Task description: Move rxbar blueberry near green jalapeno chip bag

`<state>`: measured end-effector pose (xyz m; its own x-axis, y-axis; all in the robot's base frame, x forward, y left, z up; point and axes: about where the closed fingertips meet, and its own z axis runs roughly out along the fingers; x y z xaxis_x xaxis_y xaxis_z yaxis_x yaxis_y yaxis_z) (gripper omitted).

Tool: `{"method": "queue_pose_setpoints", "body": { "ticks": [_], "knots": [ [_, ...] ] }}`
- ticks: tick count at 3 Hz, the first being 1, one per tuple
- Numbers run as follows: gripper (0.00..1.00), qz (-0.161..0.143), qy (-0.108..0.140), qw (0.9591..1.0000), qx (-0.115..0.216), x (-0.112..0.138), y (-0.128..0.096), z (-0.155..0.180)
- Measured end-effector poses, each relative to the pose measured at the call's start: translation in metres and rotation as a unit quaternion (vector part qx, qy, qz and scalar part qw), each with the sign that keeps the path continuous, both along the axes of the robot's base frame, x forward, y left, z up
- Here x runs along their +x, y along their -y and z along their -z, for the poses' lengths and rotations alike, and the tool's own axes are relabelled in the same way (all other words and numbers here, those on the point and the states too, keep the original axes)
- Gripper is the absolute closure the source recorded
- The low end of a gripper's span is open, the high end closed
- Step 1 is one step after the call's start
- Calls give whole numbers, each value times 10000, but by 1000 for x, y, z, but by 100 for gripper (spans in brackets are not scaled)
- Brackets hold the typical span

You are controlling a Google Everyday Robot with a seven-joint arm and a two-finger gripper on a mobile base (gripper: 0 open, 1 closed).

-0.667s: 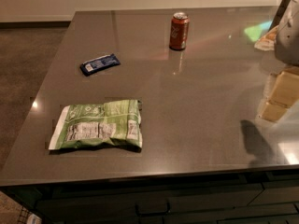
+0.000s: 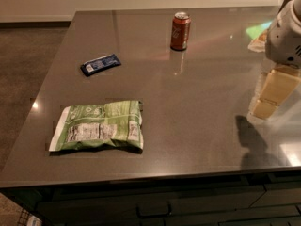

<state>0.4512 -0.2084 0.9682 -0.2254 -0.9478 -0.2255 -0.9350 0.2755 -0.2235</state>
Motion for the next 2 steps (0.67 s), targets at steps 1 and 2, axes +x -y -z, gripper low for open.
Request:
{"method": "queue_pose_setpoints", "body": {
  "ticks": [1, 2],
  "knots": [
    [0, -204, -112, 9996, 162, 28, -31, 25],
    [0, -525, -172, 9976, 415, 55, -71, 45]
  ]
}}
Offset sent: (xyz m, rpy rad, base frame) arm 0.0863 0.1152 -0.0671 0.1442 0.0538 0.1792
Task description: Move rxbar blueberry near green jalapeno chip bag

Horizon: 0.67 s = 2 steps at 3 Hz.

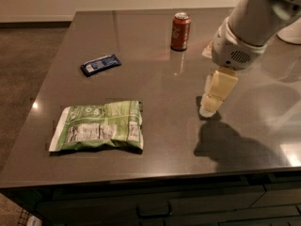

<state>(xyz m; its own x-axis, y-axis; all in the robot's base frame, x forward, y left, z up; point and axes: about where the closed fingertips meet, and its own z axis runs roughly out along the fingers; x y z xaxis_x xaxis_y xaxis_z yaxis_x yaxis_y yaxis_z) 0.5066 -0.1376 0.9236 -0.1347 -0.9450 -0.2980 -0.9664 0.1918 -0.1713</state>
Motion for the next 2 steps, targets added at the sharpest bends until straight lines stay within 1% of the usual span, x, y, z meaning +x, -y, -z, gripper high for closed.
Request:
{"method": "queue_pose_setpoints", "body": {
  "ticks": [1, 2],
  "knots": [
    [0, -375, 107, 9989, 262, 26, -42, 0],
    [0, -592, 177, 9969, 481, 53, -74, -5]
  ]
}}
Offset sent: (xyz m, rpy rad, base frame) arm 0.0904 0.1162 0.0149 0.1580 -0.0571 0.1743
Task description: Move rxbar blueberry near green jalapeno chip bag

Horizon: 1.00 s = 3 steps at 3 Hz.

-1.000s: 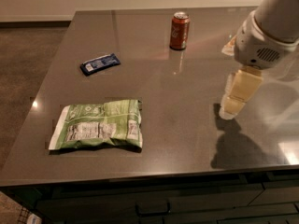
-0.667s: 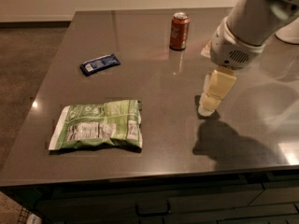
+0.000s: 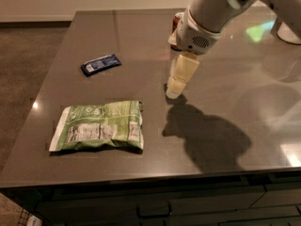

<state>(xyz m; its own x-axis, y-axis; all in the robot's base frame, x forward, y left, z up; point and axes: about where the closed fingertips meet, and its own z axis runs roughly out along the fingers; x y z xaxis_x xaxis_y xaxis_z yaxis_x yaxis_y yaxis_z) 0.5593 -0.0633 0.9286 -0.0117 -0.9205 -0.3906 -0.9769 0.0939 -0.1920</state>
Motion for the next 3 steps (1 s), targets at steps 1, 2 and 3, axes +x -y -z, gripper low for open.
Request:
{"method": "queue_pose_setpoints", "body": {
  "ticks": [1, 2, 3],
  "knots": [
    [0, -118, 87, 9998, 165, 37, -32, -2],
    [0, -216, 144, 9996, 122, 70, -59, 2],
    [0, -337, 215, 9991, -103, 96, -81, 9]
  ]
}}
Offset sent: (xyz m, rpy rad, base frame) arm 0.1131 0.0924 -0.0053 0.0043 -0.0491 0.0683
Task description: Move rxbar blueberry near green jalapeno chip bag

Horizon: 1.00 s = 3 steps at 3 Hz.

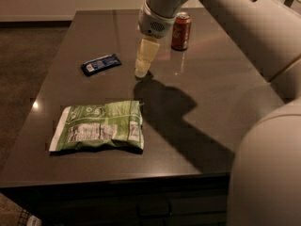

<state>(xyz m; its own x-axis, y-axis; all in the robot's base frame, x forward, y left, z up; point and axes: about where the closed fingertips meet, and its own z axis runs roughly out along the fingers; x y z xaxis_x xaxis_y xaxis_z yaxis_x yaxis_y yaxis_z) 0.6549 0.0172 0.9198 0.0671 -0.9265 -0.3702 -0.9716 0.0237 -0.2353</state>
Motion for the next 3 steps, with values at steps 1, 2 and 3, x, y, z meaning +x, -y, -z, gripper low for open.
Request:
{"method": "queue_pose_setpoints", "body": {
  "ticks": [1, 2, 3],
  "knots": [
    [0, -121, 100, 9994, -295, 18, -19, 9],
    [0, -174, 214, 9983, -511, 28, -35, 17],
    [0, -296, 333, 9961, -760, 33, -51, 25]
  ]
}}
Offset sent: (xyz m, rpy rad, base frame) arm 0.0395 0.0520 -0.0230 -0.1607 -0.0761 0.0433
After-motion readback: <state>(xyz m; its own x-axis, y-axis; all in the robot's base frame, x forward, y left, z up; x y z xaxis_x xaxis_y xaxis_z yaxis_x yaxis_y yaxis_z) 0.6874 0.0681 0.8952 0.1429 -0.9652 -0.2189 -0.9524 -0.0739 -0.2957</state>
